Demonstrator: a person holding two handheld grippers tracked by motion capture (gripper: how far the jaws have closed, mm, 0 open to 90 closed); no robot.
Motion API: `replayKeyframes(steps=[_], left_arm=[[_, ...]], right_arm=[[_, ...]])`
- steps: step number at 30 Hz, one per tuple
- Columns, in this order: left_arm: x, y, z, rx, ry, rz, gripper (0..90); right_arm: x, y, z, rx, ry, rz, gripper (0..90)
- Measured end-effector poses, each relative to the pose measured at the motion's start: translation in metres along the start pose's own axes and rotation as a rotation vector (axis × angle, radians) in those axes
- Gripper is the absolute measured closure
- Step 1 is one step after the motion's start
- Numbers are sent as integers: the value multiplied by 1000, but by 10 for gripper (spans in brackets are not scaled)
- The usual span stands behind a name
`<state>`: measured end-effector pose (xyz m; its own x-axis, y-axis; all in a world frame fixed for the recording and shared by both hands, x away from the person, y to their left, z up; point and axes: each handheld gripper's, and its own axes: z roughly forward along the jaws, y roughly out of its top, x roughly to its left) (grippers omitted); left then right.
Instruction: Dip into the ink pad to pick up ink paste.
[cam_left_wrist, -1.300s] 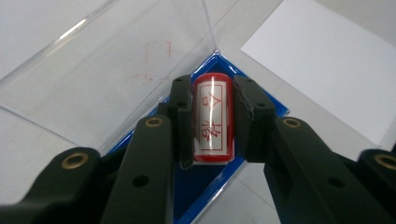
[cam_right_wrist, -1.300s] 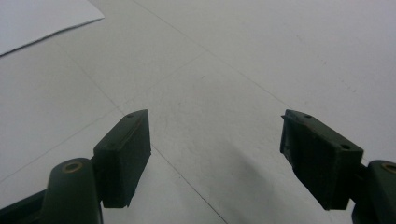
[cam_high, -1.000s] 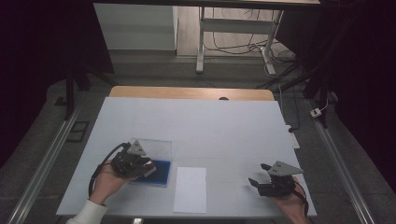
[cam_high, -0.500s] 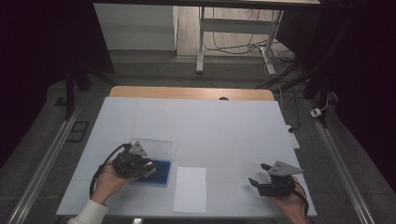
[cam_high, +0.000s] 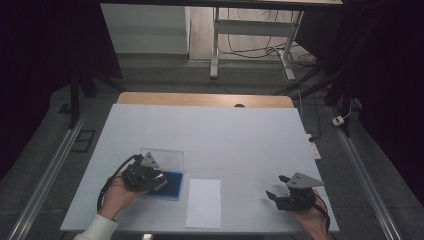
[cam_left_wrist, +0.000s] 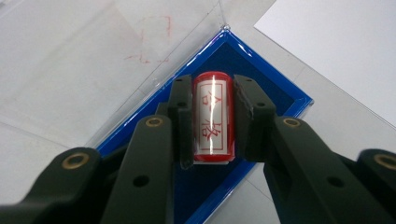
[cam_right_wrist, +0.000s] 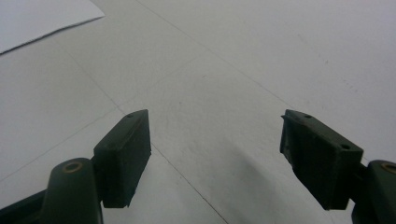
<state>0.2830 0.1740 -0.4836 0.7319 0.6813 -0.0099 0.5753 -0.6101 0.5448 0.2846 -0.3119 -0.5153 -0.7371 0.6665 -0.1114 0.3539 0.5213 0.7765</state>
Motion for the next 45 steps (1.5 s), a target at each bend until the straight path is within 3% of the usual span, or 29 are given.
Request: replayKeyframes(steps=[5, 9, 14, 45], left_arm=[[1, -3, 3, -7, -10, -18, 713], [-2, -3, 4, -8, 10, -1, 715], [-1, -6, 4, -28, -1, -6, 715], [-2, -9, 5, -45, 10, 11, 716]], right_arm=[[1, 1, 0, 0, -6, -4, 242], [2, 2, -1, -5, -2, -2, 242], [1, 2, -1, -6, -1, -6, 242], [1, 3, -4, -15, -4, -12, 242]])
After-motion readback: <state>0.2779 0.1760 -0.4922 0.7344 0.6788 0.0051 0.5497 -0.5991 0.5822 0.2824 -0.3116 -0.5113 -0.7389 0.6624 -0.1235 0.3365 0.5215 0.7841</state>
